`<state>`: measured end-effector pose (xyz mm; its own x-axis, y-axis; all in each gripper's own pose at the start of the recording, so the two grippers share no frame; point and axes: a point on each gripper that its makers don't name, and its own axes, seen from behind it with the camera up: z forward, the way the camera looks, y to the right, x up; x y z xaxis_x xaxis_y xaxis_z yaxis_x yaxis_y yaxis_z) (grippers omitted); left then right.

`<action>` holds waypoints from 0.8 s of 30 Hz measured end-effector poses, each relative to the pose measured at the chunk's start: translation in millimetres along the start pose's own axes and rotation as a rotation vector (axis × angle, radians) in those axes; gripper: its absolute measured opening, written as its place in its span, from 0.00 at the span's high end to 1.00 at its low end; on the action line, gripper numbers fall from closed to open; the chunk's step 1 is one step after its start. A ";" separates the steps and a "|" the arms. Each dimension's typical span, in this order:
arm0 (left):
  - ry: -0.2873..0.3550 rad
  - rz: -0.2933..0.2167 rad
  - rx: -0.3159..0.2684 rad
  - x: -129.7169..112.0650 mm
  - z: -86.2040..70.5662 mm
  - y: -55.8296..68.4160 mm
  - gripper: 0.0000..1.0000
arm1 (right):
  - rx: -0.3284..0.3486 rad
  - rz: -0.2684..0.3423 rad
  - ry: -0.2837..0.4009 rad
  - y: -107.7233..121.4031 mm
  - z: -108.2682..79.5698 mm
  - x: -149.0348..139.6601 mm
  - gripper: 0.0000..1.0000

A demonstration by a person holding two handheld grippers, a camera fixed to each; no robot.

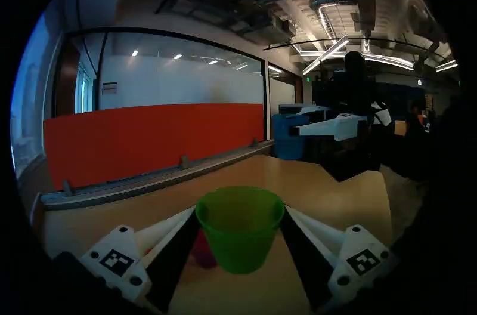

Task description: Pour water

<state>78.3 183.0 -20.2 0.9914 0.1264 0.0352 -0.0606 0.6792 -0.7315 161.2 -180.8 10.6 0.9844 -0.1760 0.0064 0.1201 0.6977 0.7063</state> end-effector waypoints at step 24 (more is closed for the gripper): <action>0.002 0.002 -0.054 -3.7 2.2 23.6 0.12 | 0.036 -0.079 0.003 -13.4 3.9 10.8 0.09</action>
<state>72.9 200.2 -36.1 0.9915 0.1262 0.0321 -0.0565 0.6392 -0.7669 169.8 -194.7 4.0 0.9722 -0.2280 -0.0524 0.1933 0.6564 0.7292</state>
